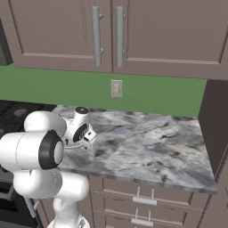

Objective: Place the bowl with the lemon wedge and lime on the second highest shelf of the fridge. Place the bowl with the steak and fish on the top shelf of the fridge.

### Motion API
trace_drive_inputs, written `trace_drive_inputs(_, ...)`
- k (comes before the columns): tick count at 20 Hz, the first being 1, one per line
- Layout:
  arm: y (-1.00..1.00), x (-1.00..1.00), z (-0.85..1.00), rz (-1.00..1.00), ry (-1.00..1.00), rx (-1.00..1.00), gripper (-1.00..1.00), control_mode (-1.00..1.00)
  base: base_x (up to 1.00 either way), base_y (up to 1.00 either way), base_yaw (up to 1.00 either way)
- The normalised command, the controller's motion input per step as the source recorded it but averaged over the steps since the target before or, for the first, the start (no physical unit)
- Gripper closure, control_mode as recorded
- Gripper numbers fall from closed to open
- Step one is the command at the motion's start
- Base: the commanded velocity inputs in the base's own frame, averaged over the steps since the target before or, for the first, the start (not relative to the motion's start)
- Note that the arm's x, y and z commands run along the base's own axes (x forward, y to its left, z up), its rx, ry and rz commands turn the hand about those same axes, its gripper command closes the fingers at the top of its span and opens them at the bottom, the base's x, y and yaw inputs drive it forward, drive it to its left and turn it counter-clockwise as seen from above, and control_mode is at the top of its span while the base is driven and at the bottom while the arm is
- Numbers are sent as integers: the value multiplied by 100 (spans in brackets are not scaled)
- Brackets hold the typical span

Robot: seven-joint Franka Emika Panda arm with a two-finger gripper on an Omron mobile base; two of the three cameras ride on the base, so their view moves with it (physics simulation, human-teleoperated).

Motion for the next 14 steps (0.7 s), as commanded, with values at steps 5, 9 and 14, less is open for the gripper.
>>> trace_drive_inputs(5,0,-22,33,-2,-15,0,100,-100,0,0,0)
trace_drive_inputs(9,0,-20,50,-11,-21,2,100,-100,0,0,0)
trace_drive_inputs(14,0,-44,61,-22,-18,12,100,-100,0,0,0)
